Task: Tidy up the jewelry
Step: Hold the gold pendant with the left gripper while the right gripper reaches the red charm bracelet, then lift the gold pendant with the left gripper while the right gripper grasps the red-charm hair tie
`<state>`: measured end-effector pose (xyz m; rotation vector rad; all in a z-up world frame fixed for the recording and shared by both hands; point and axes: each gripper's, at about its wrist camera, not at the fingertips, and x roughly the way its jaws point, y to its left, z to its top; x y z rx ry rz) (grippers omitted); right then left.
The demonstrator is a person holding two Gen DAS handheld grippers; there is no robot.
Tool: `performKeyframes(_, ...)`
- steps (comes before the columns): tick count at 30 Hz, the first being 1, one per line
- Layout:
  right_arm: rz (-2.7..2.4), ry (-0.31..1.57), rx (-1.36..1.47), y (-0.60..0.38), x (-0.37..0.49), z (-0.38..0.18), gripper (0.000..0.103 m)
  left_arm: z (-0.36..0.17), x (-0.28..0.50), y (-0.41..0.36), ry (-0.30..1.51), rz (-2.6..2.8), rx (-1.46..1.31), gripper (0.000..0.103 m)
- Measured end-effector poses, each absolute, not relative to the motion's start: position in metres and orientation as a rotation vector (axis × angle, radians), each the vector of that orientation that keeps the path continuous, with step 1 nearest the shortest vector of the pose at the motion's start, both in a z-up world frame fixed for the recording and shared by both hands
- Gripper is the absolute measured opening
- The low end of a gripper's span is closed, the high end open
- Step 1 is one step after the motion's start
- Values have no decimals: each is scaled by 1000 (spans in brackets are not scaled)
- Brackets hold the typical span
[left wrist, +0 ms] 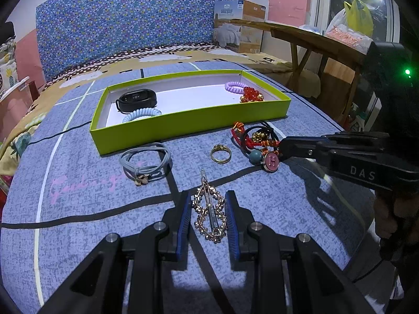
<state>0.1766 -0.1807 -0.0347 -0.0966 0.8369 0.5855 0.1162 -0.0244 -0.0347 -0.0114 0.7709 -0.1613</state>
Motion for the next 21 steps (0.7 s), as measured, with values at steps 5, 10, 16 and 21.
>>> performKeyframes(5,580,819,-91,-184,173,-30,0,-35,117,-24,771,-161,-11,28)
performKeyframes(10,575,825,-52,-191,184,-30,1,-35,116,-24,771,-162,-11,28)
performKeyframes(16,585,859,-44,-189,201,-37,10,-35,117,-25,771,-161,-11,28)
performKeyframes(21,603,895,-31,-185,210,-44,10,-35,116,-24,771,-162,-11,28)
